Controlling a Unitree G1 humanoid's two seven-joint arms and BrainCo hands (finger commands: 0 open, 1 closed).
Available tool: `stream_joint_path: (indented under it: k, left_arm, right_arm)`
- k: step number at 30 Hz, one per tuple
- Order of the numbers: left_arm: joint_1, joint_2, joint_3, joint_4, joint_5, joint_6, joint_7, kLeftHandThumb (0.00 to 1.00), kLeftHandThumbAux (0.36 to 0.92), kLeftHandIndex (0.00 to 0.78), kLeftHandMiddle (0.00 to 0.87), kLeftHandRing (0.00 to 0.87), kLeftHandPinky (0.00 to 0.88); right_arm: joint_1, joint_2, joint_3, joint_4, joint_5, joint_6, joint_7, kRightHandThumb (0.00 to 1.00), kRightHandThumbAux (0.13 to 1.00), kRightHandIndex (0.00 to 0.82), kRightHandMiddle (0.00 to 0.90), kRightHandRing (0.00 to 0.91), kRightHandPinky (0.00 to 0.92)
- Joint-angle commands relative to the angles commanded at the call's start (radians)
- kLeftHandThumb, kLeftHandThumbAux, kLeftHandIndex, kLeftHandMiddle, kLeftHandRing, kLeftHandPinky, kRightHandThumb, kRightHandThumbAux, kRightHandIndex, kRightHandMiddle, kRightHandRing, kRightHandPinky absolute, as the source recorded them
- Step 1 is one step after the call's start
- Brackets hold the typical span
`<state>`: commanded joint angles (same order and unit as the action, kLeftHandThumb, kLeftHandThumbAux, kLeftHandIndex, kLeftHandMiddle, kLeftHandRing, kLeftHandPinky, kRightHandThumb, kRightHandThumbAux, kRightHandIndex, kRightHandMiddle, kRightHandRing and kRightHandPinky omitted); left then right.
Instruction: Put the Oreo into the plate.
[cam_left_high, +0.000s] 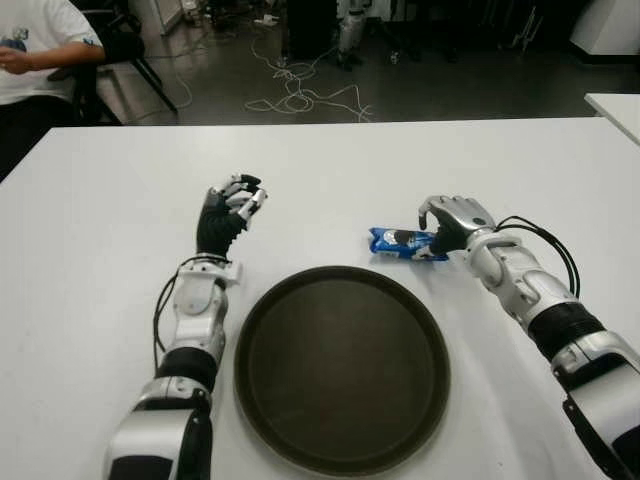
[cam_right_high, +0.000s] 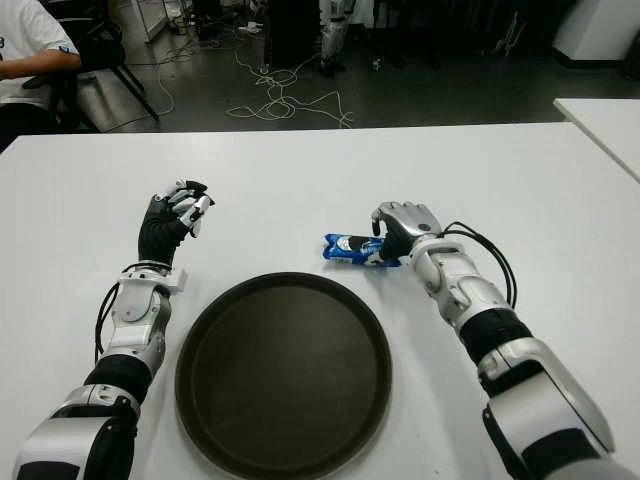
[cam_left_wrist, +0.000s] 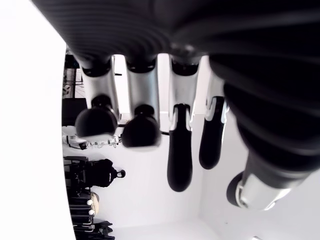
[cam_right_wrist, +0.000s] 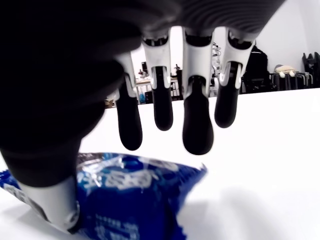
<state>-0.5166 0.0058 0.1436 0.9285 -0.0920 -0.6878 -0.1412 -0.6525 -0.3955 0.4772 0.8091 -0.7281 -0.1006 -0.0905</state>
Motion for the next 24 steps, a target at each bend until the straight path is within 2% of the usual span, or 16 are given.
stream_joint_path:
  k: [8, 14, 17, 20, 23, 24]
  left_arm:
    - [-0.003, 0.006, -0.003, 0.004, -0.001, 0.002, -0.01, 0.856, 0.664, 0.409, 0.523, 0.824, 0.818]
    - [-0.004, 0.004, -0.001, 0.008, -0.011, -0.003, -0.024, 0.856, 0.664, 0.409, 0.523, 0.824, 0.816]
    - [-0.004, 0.004, 0.0, 0.008, -0.008, 0.001, -0.018, 0.857, 0.664, 0.408, 0.522, 0.824, 0.815]
    - [-0.003, 0.004, 0.0, 0.007, -0.006, 0.009, -0.013, 0.857, 0.664, 0.408, 0.522, 0.824, 0.815]
    - [-0.004, 0.001, 0.002, 0.009, -0.009, 0.01, -0.011, 0.857, 0.664, 0.409, 0.522, 0.819, 0.813]
    - [-0.005, 0.0, 0.003, 0.01, -0.01, 0.008, -0.011, 0.857, 0.663, 0.409, 0.522, 0.818, 0.812]
  right_arm:
    - [-0.003, 0.003, -0.005, 0.018, 0.001, -0.019, -0.029, 0.03, 0.77, 0.498, 0.635, 0.669, 0.648]
    - [-0.002, 0.015, -0.02, 0.042, 0.015, -0.048, -0.063, 0.011, 0.806, 0.49, 0.577, 0.61, 0.592]
    - [-0.002, 0.023, -0.028, 0.063, 0.026, -0.071, -0.081, 0.003, 0.806, 0.477, 0.53, 0.561, 0.543]
    - [-0.004, 0.027, -0.03, 0.08, 0.033, -0.09, -0.093, 0.001, 0.779, 0.412, 0.449, 0.472, 0.445]
    - [-0.004, 0.03, -0.031, 0.093, 0.037, -0.117, -0.109, 0.0, 0.759, 0.337, 0.368, 0.381, 0.342]
    - [-0.004, 0.03, -0.03, 0.097, 0.038, -0.126, -0.114, 0.0, 0.745, 0.271, 0.305, 0.316, 0.274]
